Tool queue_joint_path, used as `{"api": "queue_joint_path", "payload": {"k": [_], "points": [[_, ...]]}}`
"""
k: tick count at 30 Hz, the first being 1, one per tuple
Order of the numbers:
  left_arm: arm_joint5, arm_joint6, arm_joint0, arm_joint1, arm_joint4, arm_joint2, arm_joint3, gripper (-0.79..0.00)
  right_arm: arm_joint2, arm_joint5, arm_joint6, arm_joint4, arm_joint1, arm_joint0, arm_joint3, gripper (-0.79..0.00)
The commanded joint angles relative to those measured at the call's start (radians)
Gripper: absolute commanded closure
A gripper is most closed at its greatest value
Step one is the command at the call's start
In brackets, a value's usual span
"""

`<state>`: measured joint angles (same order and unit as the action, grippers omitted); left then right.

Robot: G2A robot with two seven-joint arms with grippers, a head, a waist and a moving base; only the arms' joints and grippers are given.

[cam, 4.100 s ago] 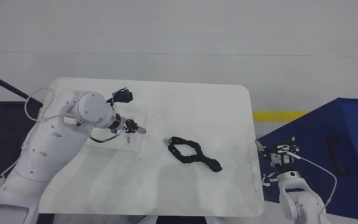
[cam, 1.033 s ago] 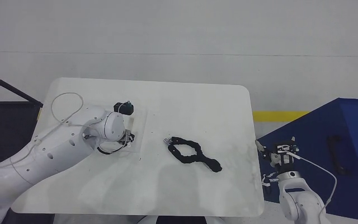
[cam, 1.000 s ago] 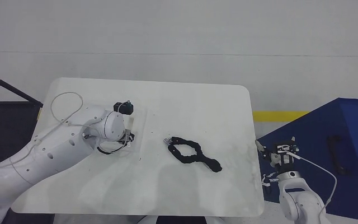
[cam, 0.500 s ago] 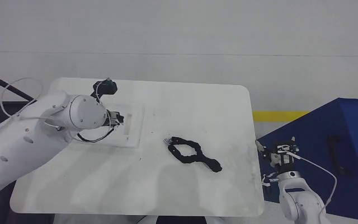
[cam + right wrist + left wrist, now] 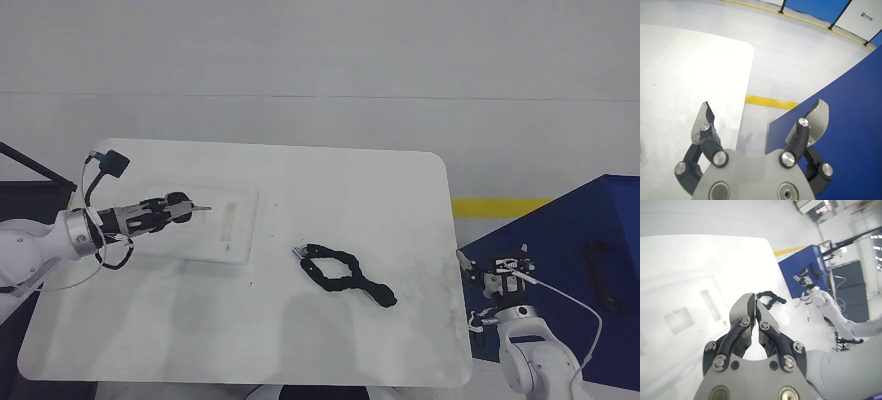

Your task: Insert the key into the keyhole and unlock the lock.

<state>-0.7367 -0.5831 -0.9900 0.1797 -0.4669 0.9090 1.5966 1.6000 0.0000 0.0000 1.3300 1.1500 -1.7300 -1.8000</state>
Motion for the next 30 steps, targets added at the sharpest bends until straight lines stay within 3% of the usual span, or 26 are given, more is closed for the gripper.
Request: {"api": "queue_joint_path", "payload": {"k": [1, 3, 30], "points": [[-0.257, -0.058, -0.074, -0.028, -0.077, -0.005, -0.055, 0.000, 0.000, 0.000, 0.000, 0.000, 0.000, 0.000, 0.000, -0.785], [-0.276, -0.123, -0.110, -0.045, -0.158, -0.003, -0.031, 0.000, 0.000, 0.000, 0.000, 0.000, 0.000, 0.000, 0.000, -0.785], [-0.276, -0.123, -0.110, -0.045, -0.158, -0.003, -0.031, 0.000, 0.000, 0.000, 0.000, 0.000, 0.000, 0.000, 0.000, -0.785]]}}
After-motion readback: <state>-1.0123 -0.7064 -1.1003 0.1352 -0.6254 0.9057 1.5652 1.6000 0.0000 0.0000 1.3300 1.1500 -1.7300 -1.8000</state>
